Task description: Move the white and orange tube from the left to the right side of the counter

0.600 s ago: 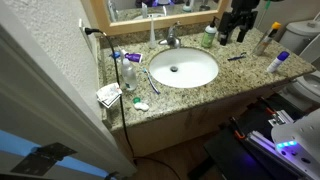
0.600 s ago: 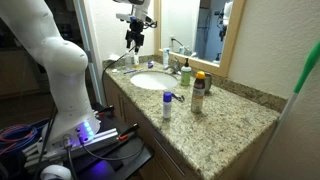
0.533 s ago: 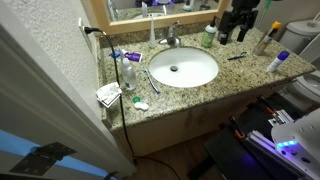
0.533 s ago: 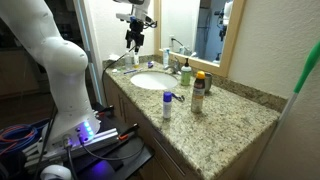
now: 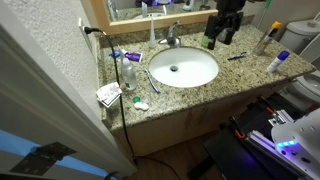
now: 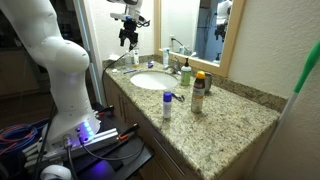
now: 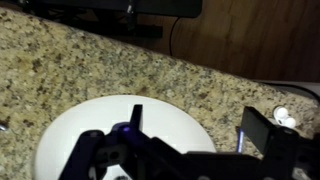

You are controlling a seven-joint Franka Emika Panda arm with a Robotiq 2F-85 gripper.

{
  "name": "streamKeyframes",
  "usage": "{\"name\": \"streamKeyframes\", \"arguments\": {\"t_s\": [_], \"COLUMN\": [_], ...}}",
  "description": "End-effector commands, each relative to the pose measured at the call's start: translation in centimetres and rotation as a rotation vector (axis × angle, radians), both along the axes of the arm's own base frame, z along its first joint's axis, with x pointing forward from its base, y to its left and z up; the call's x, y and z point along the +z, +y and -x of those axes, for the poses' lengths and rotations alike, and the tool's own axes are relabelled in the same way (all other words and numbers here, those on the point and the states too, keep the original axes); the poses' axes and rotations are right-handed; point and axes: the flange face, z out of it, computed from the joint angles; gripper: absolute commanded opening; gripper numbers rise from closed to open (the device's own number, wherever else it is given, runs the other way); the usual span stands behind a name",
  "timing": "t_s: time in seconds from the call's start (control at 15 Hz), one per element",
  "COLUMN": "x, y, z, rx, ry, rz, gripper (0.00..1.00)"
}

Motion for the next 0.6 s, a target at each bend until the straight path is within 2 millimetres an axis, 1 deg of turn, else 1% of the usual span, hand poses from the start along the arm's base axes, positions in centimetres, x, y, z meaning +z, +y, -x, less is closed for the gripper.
{"name": "streamKeyframes", "arguments": {"t_s": [0.0,0.07,0.13,0.2,0.27,0.33,0.4,0.47,0.53], "x": [3.8,5.1,3.5,4.6,5.3,5.4,4.1,3.1,2.5], "y": [7.5,8.5,6.9,8.2,8.8,8.9,8.9,9.6,10.3], "z": [-2.8,-2.6,-1.0,-1.3,-1.6,-1.8,-2.4,-3.6,-4.3], "rx": [-0.011,0.021,0.012,0.017,0.02,0.021,-0.002,-0.043,-0.06], "ry": [-0.042,-0.047,-0.057,-0.071,-0.077,-0.075,-0.062,-0.068,-0.064], "rz": [-0.018,-0.018,-0.009,-0.017,-0.023,-0.024,0.015,0.003,-0.024], "gripper": [1.0,1.0,1.0,1.0,1.0,1.0,1.0,1.0,1.0]}}
